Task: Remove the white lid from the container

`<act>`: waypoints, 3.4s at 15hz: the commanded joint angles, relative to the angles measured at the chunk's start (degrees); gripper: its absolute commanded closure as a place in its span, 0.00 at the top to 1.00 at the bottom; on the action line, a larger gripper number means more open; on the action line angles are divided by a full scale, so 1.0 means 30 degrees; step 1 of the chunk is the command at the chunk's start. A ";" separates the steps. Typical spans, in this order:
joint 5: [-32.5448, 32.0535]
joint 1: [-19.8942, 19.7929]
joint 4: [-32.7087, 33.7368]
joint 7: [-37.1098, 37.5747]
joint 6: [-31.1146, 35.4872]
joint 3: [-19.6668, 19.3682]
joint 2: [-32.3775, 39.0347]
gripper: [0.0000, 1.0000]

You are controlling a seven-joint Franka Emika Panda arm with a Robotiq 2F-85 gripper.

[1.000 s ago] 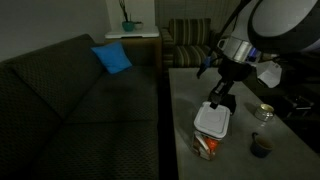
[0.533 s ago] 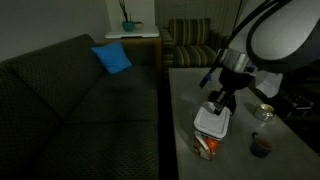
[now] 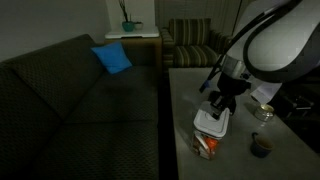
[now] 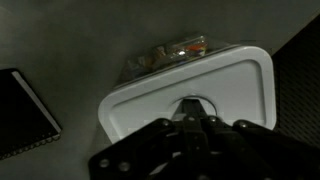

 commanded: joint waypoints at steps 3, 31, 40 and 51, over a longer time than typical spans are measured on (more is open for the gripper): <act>0.0181 0.0383 0.0589 0.1527 0.1081 -0.0503 0.0788 0.00; -0.0133 -0.0107 -0.1563 -0.0318 -0.3613 0.0559 -0.3710 0.27; -0.0029 -0.0344 -0.0538 -0.0564 -0.2865 0.0609 -0.1675 0.89; 0.0180 -0.0034 0.0685 0.0912 0.1060 0.0329 0.0611 1.00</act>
